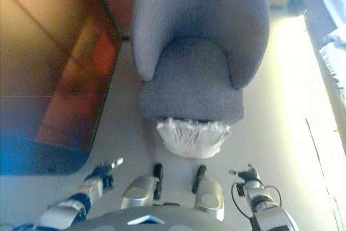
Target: Pick up the cushion and take it to the sofa
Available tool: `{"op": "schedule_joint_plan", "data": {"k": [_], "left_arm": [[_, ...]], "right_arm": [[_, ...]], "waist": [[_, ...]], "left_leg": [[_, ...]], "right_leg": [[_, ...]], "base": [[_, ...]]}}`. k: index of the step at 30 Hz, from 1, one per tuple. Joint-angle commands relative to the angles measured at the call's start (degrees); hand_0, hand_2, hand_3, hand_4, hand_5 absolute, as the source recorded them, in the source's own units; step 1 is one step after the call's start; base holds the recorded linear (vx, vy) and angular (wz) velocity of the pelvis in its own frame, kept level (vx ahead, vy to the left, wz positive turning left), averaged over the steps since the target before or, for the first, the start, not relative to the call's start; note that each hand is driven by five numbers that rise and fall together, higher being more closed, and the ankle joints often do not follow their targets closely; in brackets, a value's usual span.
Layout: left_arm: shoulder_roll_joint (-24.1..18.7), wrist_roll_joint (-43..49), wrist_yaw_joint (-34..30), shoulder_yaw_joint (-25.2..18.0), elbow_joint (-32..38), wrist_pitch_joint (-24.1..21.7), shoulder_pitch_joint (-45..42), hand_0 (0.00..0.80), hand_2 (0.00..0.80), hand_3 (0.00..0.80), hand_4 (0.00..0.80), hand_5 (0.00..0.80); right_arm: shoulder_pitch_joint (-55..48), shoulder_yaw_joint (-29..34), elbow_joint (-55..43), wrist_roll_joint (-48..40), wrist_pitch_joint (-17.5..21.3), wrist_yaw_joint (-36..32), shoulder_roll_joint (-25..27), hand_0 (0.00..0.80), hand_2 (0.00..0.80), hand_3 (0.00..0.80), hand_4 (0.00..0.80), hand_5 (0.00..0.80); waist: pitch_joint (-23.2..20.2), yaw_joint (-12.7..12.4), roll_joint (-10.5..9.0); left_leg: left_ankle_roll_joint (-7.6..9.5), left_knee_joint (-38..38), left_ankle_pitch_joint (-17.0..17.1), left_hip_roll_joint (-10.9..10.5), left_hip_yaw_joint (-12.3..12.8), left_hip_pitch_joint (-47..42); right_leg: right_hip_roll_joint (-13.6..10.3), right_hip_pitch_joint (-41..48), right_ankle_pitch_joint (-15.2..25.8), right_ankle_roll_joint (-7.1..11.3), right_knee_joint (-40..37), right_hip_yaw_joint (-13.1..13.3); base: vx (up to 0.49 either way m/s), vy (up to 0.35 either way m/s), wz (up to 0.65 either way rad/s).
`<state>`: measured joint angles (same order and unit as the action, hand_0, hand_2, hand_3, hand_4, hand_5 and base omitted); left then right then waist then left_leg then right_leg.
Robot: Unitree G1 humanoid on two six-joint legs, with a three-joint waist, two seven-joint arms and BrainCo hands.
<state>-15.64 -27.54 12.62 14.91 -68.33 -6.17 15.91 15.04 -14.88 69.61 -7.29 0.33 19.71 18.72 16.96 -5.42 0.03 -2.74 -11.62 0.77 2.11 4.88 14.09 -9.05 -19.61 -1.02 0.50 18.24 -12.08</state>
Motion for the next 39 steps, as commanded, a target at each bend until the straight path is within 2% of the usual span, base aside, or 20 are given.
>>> {"op": "schedule_joint_plan", "data": {"k": [1, 9, 14, 19, 22, 27, 39], "left_arm": [[-0.67, -2.44, 5.95, -0.94, 3.87, -3.76, 2.65, 0.000, 0.000, 0.000, 0.000, 0.000], [-6.65, -4.73, 7.95, -0.03, 4.14, -1.26, 13.61, 0.000, 0.000, 0.000, 0.000, 0.000], [-7.92, -5.27, 5.45, 0.35, 2.82, -2.48, 19.49, 0.000, 0.000, 0.000, 0.000, 0.000], [-8.80, -6.35, 2.59, 2.01, 3.92, -5.48, 23.32, 0.000, 0.000, 0.000, 0.000, 0.000], [-9.02, -7.15, 1.56, 3.19, 4.60, -6.78, 24.70, 0.000, 0.000, 0.000, 0.000, 0.000], [-10.10, -9.77, -1.27, 4.59, 5.43, -9.01, 27.04, 0.000, 0.000, 0.000, 0.000, 0.000], [-12.49, -14.11, -6.73, 7.93, 8.97, -13.66, 35.90, 0.000, 0.000, 0.000, 0.000, 0.000]], "right_arm": [[4.77, -2.63, -4.79, 1.29, 2.16, 5.89, 2.02, 0.000, 0.000, 0.000, 0.000, 0.000], [14.79, -5.01, -10.79, -0.28, -1.98, 5.28, 7.62, 0.000, 0.000, 0.000, 0.000, 0.000], [21.44, -5.56, -9.84, -1.55, 0.96, 4.38, 10.06, 0.000, 0.000, 0.000, 0.000, 0.000], [27.18, -6.12, -9.65, -3.73, 2.01, 4.84, 13.07, 0.000, 0.000, 0.000, 0.000, 0.000], [29.44, -6.24, -9.87, -3.94, 2.24, 5.42, 14.55, 0.000, 0.000, 0.000, 0.000, 0.000], [33.00, -7.70, -11.33, -5.71, 4.78, 5.73, 16.56, 0.000, 0.000, 0.000, 0.000, 0.000], [43.48, -13.60, -12.78, -9.00, 9.26, -2.09, 18.72, 0.000, 0.000, 0.000, 0.000, 0.000]], "waist": [[3.92, 2.02, -0.74], [8.12, 4.37, -2.59], [10.78, 4.97, -2.69], [12.46, 5.32, -1.67], [12.83, 5.49, -1.00], [12.83, 6.05, -0.57], [12.83, 6.50, 0.26]], "left_leg": [[-1.27, -5.36, -2.02, 0.16, -0.82, 6.46], [-0.95, -7.32, -1.91, 0.90, -0.22, 14.04], [-0.73, -9.40, -1.76, 0.62, -0.46, 20.11], [-0.96, -10.91, -1.77, 1.46, -0.64, 25.48], [-1.20, -11.45, -1.60, 1.51, -1.16, 28.82], [-1.56, -12.24, -1.48, 1.60, -2.33, 34.70], [-2.46, -13.35, -1.23, 0.98, -4.84, 47.55]], "right_leg": [[-0.70, 5.60, 0.91, 3.86, -8.95, 2.52], [0.42, -3.38, 1.89, 3.92, -6.68, 4.78], [0.07, -10.86, 2.25, 4.17, -3.62, 5.12], [0.29, -18.07, 1.61, 4.37, -0.19, 5.50], [0.36, -22.01, 1.45, 4.48, 1.23, 5.25], [0.71, -28.44, 1.90, 4.39, 2.54, 5.77], [1.56, -41.81, 1.81, 4.28, 5.86, 6.93]], "base": [[-0.059, 0.067, -0.15], [-0.072, 0.010, -0.10], [-0.105, 0.035, -0.02], [-0.094, 0.042, 0.00], [-0.062, 0.035, 0.03], [-0.038, 0.015, 0.02], [-0.005, 0.001, 0.00]]}}
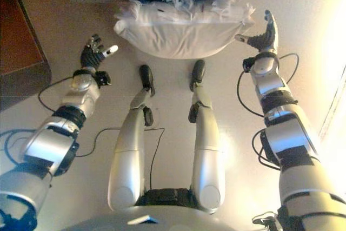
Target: Pick up the cushion and take it to the sofa
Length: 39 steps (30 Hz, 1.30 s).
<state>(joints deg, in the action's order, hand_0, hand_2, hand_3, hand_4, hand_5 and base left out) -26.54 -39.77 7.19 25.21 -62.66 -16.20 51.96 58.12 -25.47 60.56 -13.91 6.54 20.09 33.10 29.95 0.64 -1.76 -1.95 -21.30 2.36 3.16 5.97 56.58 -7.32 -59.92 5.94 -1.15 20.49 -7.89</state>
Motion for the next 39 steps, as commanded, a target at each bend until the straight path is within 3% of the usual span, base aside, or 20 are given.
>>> {"op": "schedule_joint_plan", "data": {"k": [1, 7, 12, 14, 17, 18, 20, 22, 28, 29, 30, 31, 32, 33, 34, 39], "left_arm": [[-1.60, -2.32, -1.94, -2.08, 3.63, -3.88, 0.68, 0.000, 0.000, 0.000, 0.000, 0.000], [-2.53, -8.37, -9.25, -0.12, 4.21, -2.76, 7.35, 0.000, 0.000, 0.000, 0.000, 0.000], [-2.88, -15.04, -15.05, 0.76, 4.70, -2.71, 11.68, 0.000, 0.000, 0.000, 0.000, 0.000], [-2.82, -17.21, -20.19, 1.35, 5.01, -0.43, 12.76, 0.000, 0.000, 0.000, 0.000, 0.000], [-2.42, -27.18, -34.19, 2.20, 5.68, 8.65, 13.45, 0.000, 0.000, 0.000, 0.000, 0.000], [-2.11, -30.01, -39.38, 2.58, 5.86, 12.63, 13.82, 0.000, 0.000, 0.000, 0.000, 0.000], [-1.91, -32.44, -43.26, 3.66, 5.82, 16.03, 14.51, 0.000, 0.000, 0.000, 0.000, 0.000], [-1.67, -33.63, -46.36, 4.49, 5.40, 19.63, 15.78, 0.000, 0.000, 0.000, 0.000, 0.000], [-1.96, -33.77, -47.75, 6.20, 4.43, 22.38, 18.45, 0.000, 0.000, 0.000, 0.000, 0.000], [-2.02, -34.22, -47.80, 6.43, 4.49, 22.46, 18.53, 0.094, 0.094, 0.094, 0.094, 0.094], [-2.04, -34.78, -48.00, 6.65, 4.73, 22.50, 18.56, 0.273, 0.273, 0.273, 0.273, 0.273], [-1.96, -34.88, -48.09, 6.67, 4.90, 22.33, 18.61, 0.389, 0.389, 0.389, 0.389, 0.389], [-1.87, -35.45, -47.83, 6.85, 5.31, 21.66, 18.78, 0.800, 0.800, 0.800, 0.800, 0.800], [-1.83, -35.84, -47.66, 6.96, 5.60, 21.56, 18.79, 0.800, 0.800, 0.800, 0.800, 0.800], [-1.73, -36.20, -47.82, 7.14, 6.10, 20.78, 18.87, 0.800, 0.800, 0.800, 0.800, 0.800], [-1.29, -38.99, -46.69, 7.92, 9.03, 18.27, 18.46, 0.800, 0.800, 0.800, 0.800, 0.800]], "right_arm": [[1.05, -3.44, -3.65, -2.69, 3.83, -3.63, 4.09, 0.000, 0.000, 0.000, 0.000, 0.000], [4.99, -5.20, -4.47, -8.31, 7.48, -13.36, 3.06, 0.000, 0.000, 0.000, 0.000, 0.000], [7.28, -6.90, -6.20, -10.92, 10.02, -17.57, 2.46, 0.000, 0.000, 0.000, 0.000, 0.000], [8.13, -7.28, -6.84, -12.32, 10.60, -18.90, 2.38, 0.000, 0.000, 0.000, 0.000, 0.000], [9.58, -7.48, -8.31, -18.28, 10.76, -23.01, 2.57, 0.000, 0.000, 0.000, 0.000, 0.000], [10.29, -7.37, -8.43, -21.91, 10.10, -26.19, 2.48, 0.000, 0.000, 0.000, 0.000, 0.000], [11.30, -7.34, -8.41, -25.44, 8.89, -29.76, 2.06, 0.000, 0.000, 0.000, 0.000, 0.000], [12.82, -7.39, -8.12, -30.16, 5.03, -35.52, 1.25, 0.000, 0.000, 0.000, 0.000, 0.000], [15.96, -9.90, -6.85, -32.77, 1.06, -42.07, 1.13, 0.000, 0.000, 0.000, 0.000, 0.000], [16.08, -10.10, -6.89, -33.16, 0.62, -42.77, 1.15, 0.000, 0.000, 0.000, 0.000, 0.000], [16.29, -10.37, -6.99, -33.37, -0.18, -43.86, 1.03, 0.000, 0.000, 0.000, 0.000, 0.000], [16.43, -10.57, -7.07, -33.06, -0.73, -44.45, 0.95, 0.000, 0.000, 0.000, 0.000, 0.000], [16.71, -11.01, -7.39, -32.71, -1.27, -44.58, 0.96, 0.000, 0.000, 0.000, 0.000, 0.000], [16.92, -11.27, -7.57, -32.47, -1.73, -44.42, 0.98, 0.135, 0.135, 0.135, 0.135, 0.135], [17.34, -11.87, -7.85, -31.33, -1.75, -43.17, 1.11, 0.800, 0.800, 0.800, 0.800, 0.800], [17.38, -12.20, -10.72, -34.01, -0.36, -40.79, 1.16, 0.800, 0.800, 0.800, 0.800, 0.800]], "waist": [[-0.16, 0.48, 2.02], [-0.16, 1.14, 1.81], [-0.16, 1.68, 1.45], [-0.16, 1.80, 1.30], [-0.16, 2.10, 1.36], [-0.16, 2.28, 1.45], [-0.16, 2.48, 1.57], [-0.16, 2.55, 1.66], [-0.16, 2.51, 2.26], [-0.16, 2.51, 2.33], [-0.16, 2.50, 2.50], [-0.16, 2.48, 2.56], [-0.16, 2.47, 2.58], [-0.16, 2.44, 2.65], [-0.16, 2.40, 2.77], [-0.16, 2.45, 3.30]], "left_leg": [[-3.35, -3.70, -2.85, -0.03, -6.01, 5.76], [-3.69, -4.59, -3.07, -0.24, -6.43, 10.70], [-4.00, -5.48, -3.57, -0.54, -6.78, 13.74], [-4.12, -5.55, -3.68, -0.60, -6.96, 14.53], [-4.34, -5.21, -3.62, -0.69, -6.97, 15.62], [-4.42, -4.77, -3.65, -0.63, -6.95, 15.80], [-4.58, -4.53, -3.72, -0.73, -7.00, 16.23], [-4.87, -3.73, -3.63, -0.82, -7.15, 16.34], [-5.40, -1.60, -2.44, -0.94, -7.11, 16.67], [-5.46, -1.51, -2.35, -0.99, -7.10, 16.75], [-5.50, -1.37, -2.29, -1.16, -7.11, 16.91], [-5.54, -1.26, -2.23, -1.25, -7.13, 17.03], [-5.59, -1.10, -2.07, -1.33, -7.14, 17.24], [-5.59, -1.00, -1.98, -1.40, -7.13, 17.31], [-5.58, -0.79, -1.76, -1.50, -7.10, 17.53], [-5.64, -0.36, -1.30, -1.80, -7.12, 18.04]], "right_leg": [[-0.15, -2.17, -5.18, 5.96, 3.68, 2.73], [-0.10, -6.92, -5.01, 6.52, 4.50, 3.02], [0.03, -9.78, -4.92, 7.09, 4.82, 3.28], [0.05, -10.39, -4.84, 7.29, 4.66, 3.21], [0.17, -11.43, -4.45, 7.67, 4.09, 3.28], [0.18, -11.71, -4.35, 7.88, 3.62, 3.33], [0.29, -12.09, -4.12, 8.12, 2.99, 3.49], [0.35, -12.27, -3.92, 8.49, 2.14, 3.55], [0.39, -12.62, -3.35, 8.94, 0.19, 3.43], [0.41, -12.73, -3.26, 8.96, 0.07, 3.45], [0.46, -12.96, -3.16, 9.00, -0.19, 3.54], [0.48, -13.09, -3.11, 9.05, -0.37, 3.56], [0.52, -13.24, -2.99, 9.05, -0.68, 3.51], [0.51, -13.31, -2.90, 9.05, -0.88, 3.48], [0.51, -13.48, -2.77, 9.03, -1.18, 3.45], [0.54, -14.17, -2.40, 8.92, -1.74, 3.66]], "base": [[0.000, 0.000, 0.00], [0.000, 0.000, 0.00], [0.000, 0.000, 0.00], [0.000, 0.000, 0.00], [0.005, 0.012, -0.02], [0.009, 0.030, -0.04], [0.005, 0.013, -0.02], [0.000, 0.000, 0.00], [0.000, 0.000, 0.00], [0.000, 0.000, 0.00], [0.000, 0.000, 0.00], [0.000, 0.000, 0.00], [0.000, 0.000, 0.00], [0.000, 0.000, 0.00], [0.000, 0.000, 0.00], [0.000, -0.001, 0.01]]}}
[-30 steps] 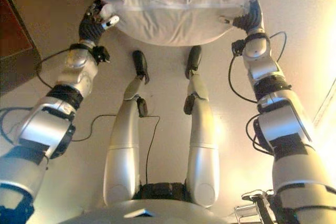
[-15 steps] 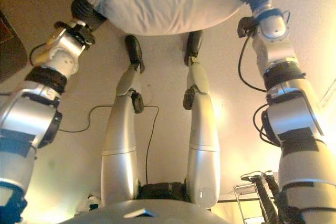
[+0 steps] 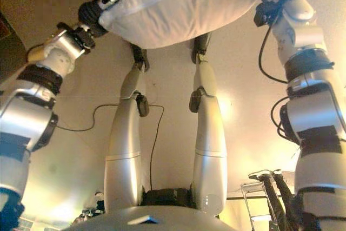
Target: Pick up the cushion and take it to the sofa
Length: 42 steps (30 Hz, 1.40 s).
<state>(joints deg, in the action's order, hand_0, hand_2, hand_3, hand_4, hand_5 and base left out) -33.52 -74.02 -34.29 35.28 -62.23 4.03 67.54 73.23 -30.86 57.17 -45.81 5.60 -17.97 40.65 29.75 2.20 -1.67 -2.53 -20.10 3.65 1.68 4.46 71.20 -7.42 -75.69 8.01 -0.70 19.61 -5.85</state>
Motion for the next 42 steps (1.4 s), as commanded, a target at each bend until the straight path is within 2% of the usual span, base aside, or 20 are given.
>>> {"op": "schedule_joint_plan", "data": {"k": [1, 7, 10, 14, 17, 22, 25, 30, 35, 37, 40, 42], "left_arm": [[5.83, -5.53, -5.34, -2.15, 9.23, -2.25, 2.67, 0.800, 0.800, 0.800, 0.800, 0.800], [7.06, -6.65, -4.16, -2.76, 14.32, -5.30, -0.20, 0.800, 0.800, 0.800, 0.800, 0.800], [7.93, -7.65, -4.76, -3.82, 17.45, -7.63, -4.40, 0.800, 0.800, 0.800, 0.800, 0.800], [9.99, -4.09, -4.70, -4.98, 22.20, -11.40, -11.65, 0.800, 0.800, 0.800, 0.800, 0.800], [10.67, -2.58, -5.12, -5.94, 24.60, -12.26, -15.30, 0.800, 0.800, 0.800, 0.800, 0.800], [12.59, 1.62, -4.08, -8.03, 29.72, -12.40, -23.32, 0.800, 0.800, 0.800, 0.800, 0.800], [11.97, 2.54, -3.82, -10.00, 32.96, -11.50, -28.29, 0.800, 0.800, 0.800, 0.800, 0.800], [11.25, 4.59, -4.17, -12.82, 39.41, -11.01, -36.74, 0.800, 0.800, 0.800, 0.800, 0.800], [11.53, 6.94, -4.18, -14.43, 44.68, -11.42, -45.45, 0.800, 0.800, 0.800, 0.800, 0.800], [11.44, 9.17, -2.83, -14.69, 46.99, -13.54, -48.55, 0.800, 0.800, 0.800, 0.800, 0.800], [11.02, 15.31, 2.93, -15.46, 52.80, -21.27, -53.24, 0.800, 0.800, 0.800, 0.800, 0.800], [11.80, 19.73, 6.93, -17.88, 56.66, -25.84, -56.57, 0.800, 0.800, 0.800, 0.800, 0.800]], "right_arm": [[2.10, -6.55, -7.92, -2.54, 0.85, -2.29, -6.51, 0.800, 0.800, 0.800, 0.800, 0.800], [-0.71, -5.43, -12.79, -3.20, 2.38, -0.33, -6.38, 0.800, 0.800, 0.800, 0.800, 0.800], [-4.25, -4.55, -16.76, -3.22, 3.67, 0.95, -5.79, 0.800, 0.800, 0.800, 0.800, 0.800], [-11.35, -1.52, -23.25, -1.26, 5.83, 3.37, -5.70, 0.800, 0.800, 0.800, 0.800, 0.800], [-15.18, 0.82, -25.99, -0.58, 6.54, 4.21, -5.41, 0.800, 0.800, 0.800, 0.800, 0.800], [-24.74, 6.97, -31.11, 0.82, 7.46, 5.34, -6.70, 0.800, 0.800, 0.800, 0.800, 0.800], [-32.07, 11.16, -35.09, 2.06, 7.34, 4.76, -8.36, 0.800, 0.800, 0.800, 0.800, 0.800], [-42.64, 15.97, -41.79, 5.02, 7.10, 3.77, -10.57, 0.800, 0.800, 0.800, 0.800, 0.800], [-51.18, 18.65, -46.67, 8.78, 6.83, 2.32, -13.70, 0.800, 0.800, 0.800, 0.800, 0.800], [-54.68, 19.73, -49.08, 9.94, 7.49, 1.39, -14.13, 0.800, 0.800, 0.800, 0.800, 0.800], [-60.14, 21.68, -54.75, 10.43, 12.45, 0.58, -14.81, 0.800, 0.800, 0.800, 0.800, 0.800], [-63.42, 23.47, -59.35, 11.96, 15.88, 1.09, -16.38, 0.800, 0.800, 0.800, 0.800, 0.800]], "waist": [[0.05, 0.89, 3.28], [0.05, 1.01, 3.51], [0.05, 1.04, 3.46], [0.05, 0.86, 3.10], [0.05, 0.60, 2.96], [0.05, 0.03, 2.20], [0.05, -0.35, 1.33], [-0.26, -0.92, 0.54], [-6.69, -1.43, 0.80], [-9.41, -1.42, 0.71], [-14.44, -1.40, 1.04], [-18.03, -1.67, 1.52]], "left_leg": [[-5.02, -1.57, -2.48, -0.39, -5.62, 3.55], [-5.05, -0.87, -1.83, -0.66, -5.87, 2.53], [-5.11, -0.60, -1.45, -0.55, -5.94, 0.13], [-4.94, -0.38, -0.95, -0.13, -5.75, -5.06], [-4.67, -0.17, -0.75, 0.10, -5.27, -8.90], [-3.52, -0.74, -2.22, -0.15, -3.38, -20.11], [-2.69, -0.72, -3.85, -0.42, -2.02, -28.30], [-1.58, 0.65, -5.84, -1.00, -0.50, -39.74], [-0.69, 5.23, -6.62, -1.47, 0.02, -50.03], [-0.54, 7.95, -6.53, -1.41, 0.23, -54.68], [-0.34, 11.92, -6.36, -1.11, 0.49, -61.28], [-0.15, 13.97, -6.71, -1.01, 0.54, -65.26]], "right_leg": [[0.69, 1.44, -4.41, 8.42, -0.81, 1.70], [0.73, 2.31, -3.61, 8.34, -1.94, 2.13], [0.79, 4.46, -3.35, 8.21, -2.06, 2.41], [0.50, 9.21, -3.17, 7.97, -1.42, 2.38], [0.01, 12.57, -3.18, 7.91, -0.68, 1.92], [-1.51, 22.54, -3.74, 7.72, 0.52, -0.60], [-2.08, 30.40, -4.87, 7.56, 0.75, -2.36], [-2.83, 42.29, -6.55, 7.59, -0.86, -3.84], [-3.42, 52.70, -8.32, 7.98, -3.76, -4.24], [-3.52, 57.73, -8.66, 8.04, -6.07, -4.62], [-2.74, 65.04, -8.86, 7.84, -10.28, -5.06], [-2.08, 69.42, -9.20, 7.50, -12.83, -5.08]], "base": [[0.000, 0.000, 0.00], [0.000, 0.000, 0.00], [0.000, 0.000, 0.00], [-0.035, -0.018, -0.07], [-0.039, -0.032, -0.04], [-0.027, -0.052, 0.00], [0.019, -0.036, 0.03], [0.050, 0.001, -0.03], [0.124, 0.034, -0.07], [0.175, 0.013, -0.13], [0.238, 0.003, -0.05], [0.258, 0.010, 0.03]]}}
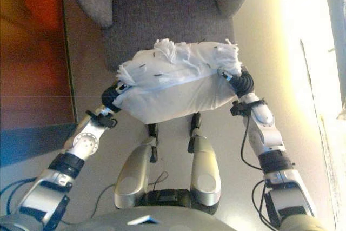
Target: Pick up the cushion and take it to the sofa
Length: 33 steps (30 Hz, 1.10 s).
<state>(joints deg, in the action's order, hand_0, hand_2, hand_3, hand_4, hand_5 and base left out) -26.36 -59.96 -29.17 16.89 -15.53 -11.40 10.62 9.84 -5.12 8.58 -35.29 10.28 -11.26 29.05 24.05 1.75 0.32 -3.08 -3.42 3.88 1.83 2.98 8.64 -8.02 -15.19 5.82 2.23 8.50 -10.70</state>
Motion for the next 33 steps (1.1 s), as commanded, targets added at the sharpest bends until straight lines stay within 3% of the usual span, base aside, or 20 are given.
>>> {"op": "schedule_joint_plan", "data": {"k": [1, 2, 6, 13, 19, 22, 25, 28, 30, 33], "left_arm": [[5.00, 7.11, 2.96, -0.01, 10.52, -12.29, -0.41, 0.800, 0.800, 0.800, 0.800, 0.800], [5.88, 10.04, 5.84, -2.01, 13.91, -13.76, -3.19, 0.800, 0.800, 0.800, 0.800, 0.800], [6.70, 11.05, 8.02, -6.21, 20.46, -15.98, -6.37, 0.800, 0.800, 0.800, 0.800, 0.800], [6.13, 11.16, 12.09, -7.19, 27.04, -18.61, -5.37, 0.800, 0.800, 0.800, 0.800, 0.800], [5.05, 12.47, 13.35, -6.43, 28.06, -19.00, -4.07, 0.800, 0.800, 0.800, 0.800, 0.800], [4.57, 12.55, 13.77, -6.61, 28.68, -18.97, -4.48, 0.800, 0.800, 0.800, 0.800, 0.800], [4.38, 11.38, 14.20, -8.22, 28.68, -19.49, -5.57, 0.800, 0.800, 0.800, 0.800, 0.800], [4.41, 11.13, 14.18, -9.13, 28.81, -21.00, -5.86, 0.800, 0.800, 0.800, 0.800, 0.800], [5.29, 11.48, 13.62, -9.73, 28.96, -21.85, -6.93, 0.800, 0.800, 0.800, 0.800, 0.800], [5.86, 11.53, 12.99, -9.97, 29.08, -21.76, -7.33, 0.800, 0.800, 0.800, 0.800, 0.800]], "right_arm": [[-0.69, -1.99, -11.58, 2.42, 12.48, -5.51, -5.24, 0.800, 0.800, 0.800, 0.800, 0.800], [-3.09, -1.06, -15.01, 5.28, 13.74, -4.64, -6.66, 0.800, 0.800, 0.800, 0.800, 0.800], [-4.68, 0.72, -20.64, 6.93, 16.43, -3.98, -7.45, 0.800, 0.800, 0.800, 0.800, 0.800], [-3.57, 2.58, -27.43, 4.54, 17.63, -2.40, -5.87, 0.800, 0.800, 0.800, 0.800, 0.800], [-3.13, 1.63, -29.05, 6.05, 18.59, 1.06, -5.60, 0.800, 0.800, 0.800, 0.800, 0.800], [-3.25, 1.04, -28.89, 6.40, 18.47, 1.68, -5.61, 0.800, 0.800, 0.800, 0.800, 0.800], [-3.07, 0.77, -28.24, 4.67, 17.66, -0.68, -5.16, 0.800, 0.800, 0.800, 0.800, 0.800], [-1.97, -0.25, -27.74, 4.41, 18.03, -1.46, -4.24, 0.800, 0.800, 0.800, 0.800, 0.800], [-1.94, -1.26, -27.01, 4.63, 18.96, -1.56, -4.31, 0.800, 0.800, 0.800, 0.800, 0.800], [-1.42, -2.36, -26.91, 5.01, 18.98, -1.72, -4.93, 0.800, 0.800, 0.800, 0.800, 0.800]], "waist": [[-12.86, -1.27, -0.38], [-15.36, -1.70, -0.14], [-18.59, -2.66, -0.34], [-21.48, -3.66, -0.54], [-22.13, -3.66, -1.00], [-21.81, -3.84, -1.11], [-20.80, -3.80, -1.71], [-18.73, -3.91, -3.49], [-15.77, -4.53, -4.56], [-13.96, -5.03, -3.42]], "left_leg": [[0.45, -2.21, -7.03, -1.11, 2.06, -3.55], [0.73, -1.04, -7.41, -1.05, 2.06, -6.29], [1.02, 1.74, -7.76, -0.99, 1.58, -10.56], [1.12, 5.41, -7.65, -0.84, -0.24, -14.65], [1.57, 6.44, -6.70, -1.39, -4.49, -14.92], [1.41, 5.95, -6.86, -0.96, -4.75, -14.89], [0.57, 2.25, -8.58, 0.37, -2.01, -14.96], [0.22, -10.17, -12.35, 0.40, 0.28, -10.98], [0.78, -21.75, -11.72, -0.14, 0.69, -5.46], [1.39, -22.06, -9.49, -1.39, 0.41, -2.31]], "right_leg": [[-1.36, 9.72, -7.07, 4.51, -2.22, -0.22], [-1.02, 12.58, -7.18, 4.38, -3.61, -0.23], [-0.41, 17.33, -7.29, 4.06, -6.57, -0.51], [0.58, 21.63, -7.67, 3.78, -8.81, -0.91], [2.39, 21.72, -7.76, 3.13, -8.87, 3.20], [2.97, 21.76, -8.13, 2.73, -8.57, 3.23], [3.13, 22.09, -8.73, 2.12, -7.96, 1.70], [2.03, 20.99, -8.78, 0.75, -5.81, 1.11], [1.87, 20.62, -8.89, -0.84, -3.27, 1.43], [3.21, 20.49, -10.12, -0.97, -0.62, 2.55]], "base": [[0.277, -0.001, 0.01], [0.229, -0.016, 0.01], [0.127, -0.046, 0.00], [0.059, -0.065, 0.11], [0.028, -0.108, 0.12], [0.034, -0.132, 0.12], [0.055, -0.141, 0.02], [-0.017, -0.165, -0.05], [-0.003, -0.145, -0.09], [0.060, -0.012, -0.24]]}}
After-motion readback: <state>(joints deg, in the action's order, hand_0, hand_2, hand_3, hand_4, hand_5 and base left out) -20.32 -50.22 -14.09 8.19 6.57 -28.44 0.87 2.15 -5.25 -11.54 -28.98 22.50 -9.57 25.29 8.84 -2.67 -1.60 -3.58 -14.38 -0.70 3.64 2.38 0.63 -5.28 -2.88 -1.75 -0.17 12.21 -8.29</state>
